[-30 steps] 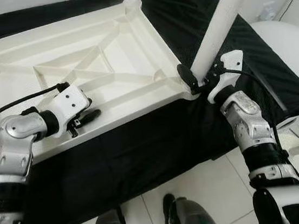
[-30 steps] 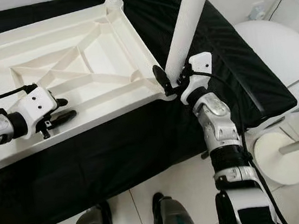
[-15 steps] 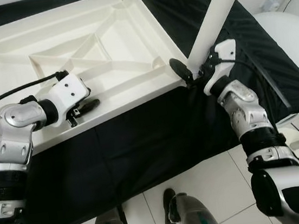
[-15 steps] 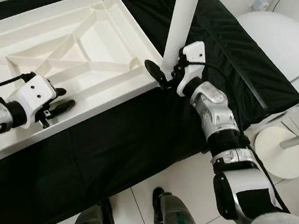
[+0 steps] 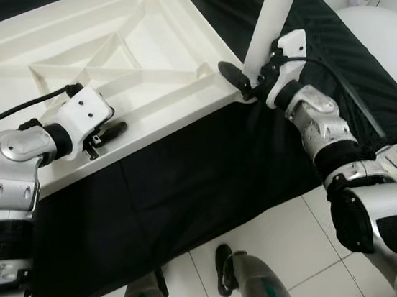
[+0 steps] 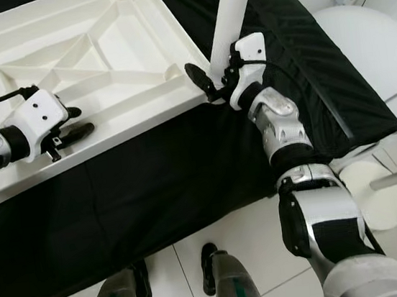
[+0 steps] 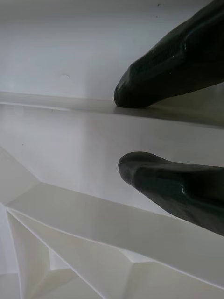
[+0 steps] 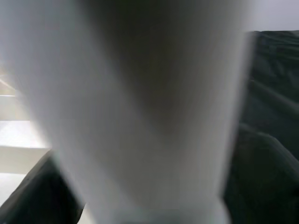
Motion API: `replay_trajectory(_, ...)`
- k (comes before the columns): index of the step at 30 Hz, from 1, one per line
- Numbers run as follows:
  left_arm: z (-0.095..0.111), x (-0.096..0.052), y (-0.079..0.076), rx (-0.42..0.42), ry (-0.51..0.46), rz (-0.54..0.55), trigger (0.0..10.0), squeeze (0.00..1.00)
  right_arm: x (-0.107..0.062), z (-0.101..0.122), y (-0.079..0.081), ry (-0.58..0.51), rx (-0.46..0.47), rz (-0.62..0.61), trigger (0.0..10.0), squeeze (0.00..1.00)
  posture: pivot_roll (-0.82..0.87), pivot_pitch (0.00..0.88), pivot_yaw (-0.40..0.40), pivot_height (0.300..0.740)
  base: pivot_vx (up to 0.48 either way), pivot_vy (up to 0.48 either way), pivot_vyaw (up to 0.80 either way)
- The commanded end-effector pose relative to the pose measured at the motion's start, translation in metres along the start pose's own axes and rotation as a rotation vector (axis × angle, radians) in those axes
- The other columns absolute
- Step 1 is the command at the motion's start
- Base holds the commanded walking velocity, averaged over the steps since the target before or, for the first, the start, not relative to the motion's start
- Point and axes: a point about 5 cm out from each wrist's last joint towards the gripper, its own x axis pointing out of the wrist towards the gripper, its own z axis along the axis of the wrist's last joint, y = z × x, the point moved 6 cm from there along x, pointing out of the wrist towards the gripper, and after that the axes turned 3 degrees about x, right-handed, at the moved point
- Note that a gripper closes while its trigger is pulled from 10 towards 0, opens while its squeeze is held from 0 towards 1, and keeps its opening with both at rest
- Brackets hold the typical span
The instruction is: Building children table
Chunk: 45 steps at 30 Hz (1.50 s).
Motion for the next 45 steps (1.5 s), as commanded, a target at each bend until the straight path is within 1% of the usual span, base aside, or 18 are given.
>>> replay_trajectory(1,-0.006,0.009,-0.026,-0.07,0.009,-0.031,10.0,0.0,-0.001,-0.002,-0.001,0.007,0.019,0.01,10.0,0.0,0.05,0.308,-0.057,0.74,0.0,0.0,0.0)
replay_trajectory(2,-0.006,0.009,-0.026,-0.07,0.009,-0.031,10.0,0.0,-0.001,-0.002,-0.001,0.007,0.019,0.01,10.0,0.0,0.05,0.308,-0.057,0.74,0.0,0.0,0.0)
replay_trajectory(5,0.01,0.01,-0.042,-0.084,-0.04,-0.085,10.0,0.0,0.004,-0.003,-0.003,0.028,0.024,0.003,10.0,0.0,0.05,0.316,-0.054,0.74,0.0,0.0,0.0)
replay_trajectory(9,0.013,0.01,-0.046,-0.091,-0.05,-0.095,10.0,0.0,0.005,-0.003,-0.003,0.034,0.026,-0.003,10.0,0.0,0.05,0.32,-0.053,0.74,0.0,0.0,0.0)
replay_trajectory(12,0.028,0.013,-0.058,-0.102,-0.082,-0.124,10.0,0.0,0.015,-0.003,0.004,0.047,0.043,0.001,10.0,0.0,0.06,0.329,-0.05,0.74,0.0,0.0,0.0)
replay_trajectory(15,0.033,0.014,-0.061,-0.102,-0.092,-0.129,10.0,0.0,0.019,-0.004,0.009,0.05,0.049,0.014,10.0,0.0,0.06,0.331,-0.049,0.74,0.0,0.0,0.0)
replay_trajectory(18,0.044,0.015,-0.065,-0.11,-0.114,-0.136,10.0,0.0,0.028,-0.004,0.023,0.058,0.052,0.056,10.0,0.0,0.06,0.336,-0.047,0.74,0.0,0.0,0.0)
replay_trajectory(21,0.048,0.015,-0.067,-0.112,-0.122,-0.143,10.0,0.0,0.032,-0.003,0.027,0.057,0.041,0.057,10.0,0.0,0.06,0.335,-0.045,0.74,0.0,0.0,0.0)
replay_trajectory(23,0.057,0.015,-0.071,-0.107,-0.145,-0.156,10.0,0.0,0.037,0.001,0.028,0.045,0.029,0.035,10.0,0.0,0.06,0.339,-0.041,0.74,0.0,0.0,0.0)
replay_trajectory(25,0.062,0.015,-0.071,-0.103,-0.159,-0.155,10.0,0.0,0.038,0.004,0.027,0.029,0.023,0.015,10.0,0.0,0.06,0.342,-0.042,0.74,0.0,0.0,0.0)
replay_trajectory(27,0.062,0.015,-0.071,-0.103,-0.159,-0.155,10.0,0.0,0.038,0.004,0.027,0.029,0.023,0.015,10.0,0.0,0.06,0.342,-0.042,0.74,0.0,0.0,0.0)
replay_trajectory(33,0.061,0.02,-0.056,-0.091,-0.139,-0.083,10.0,0.0,0.033,0.016,0.019,-0.056,0.019,-0.012,10.0,0.0,0.06,0.349,-0.046,0.74,0.0,0.0,0.0)
replay_trajectory(35,0.058,0.021,-0.045,-0.081,-0.127,-0.034,10.0,0.0,0.025,0.021,0.013,-0.115,0.018,-0.021,10.0,0.0,0.05,0.356,-0.04,0.74,0.0,0.0,0.0)
replay_trajectory(36,0.058,0.021,-0.045,-0.081,-0.127,-0.034,10.0,0.0,0.025,0.021,0.013,-0.115,0.018,-0.021,10.0,0.0,0.05,0.356,-0.04,0.74,0.0,0.0,0.0)
replay_trajectory(38,0.056,0.024,-0.035,-0.111,-0.113,0.001,10.0,0.0,0.014,0.03,0.003,-0.187,0.006,-0.051,10.0,0.0,0.04,0.358,-0.033,0.74,0.0,0.0,0.0)
replay_trajectory(43,0.051,0.028,-0.033,-0.115,-0.076,0.022,10.0,0.0,0.005,0.038,-0.006,-0.246,-0.004,-0.09,10.0,0.0,0.04,0.359,-0.026,0.74,0.0,0.0,0.0)
replay_trajectory(44,0.045,0.032,-0.028,-0.144,-0.043,0.051,10.0,0.0,-0.002,0.047,-0.012,-0.298,0.0,-0.117,10.0,0.0,0.04,0.36,-0.018,0.74,0.0,0.0,0.0)
replay_trajectory(45,0.045,0.032,-0.028,-0.144,-0.043,0.051,10.0,0.0,-0.002,0.047,-0.012,-0.298,0.0,-0.117,10.0,0.0,0.04,0.36,-0.018,0.74,0.0,0.0,0.0)
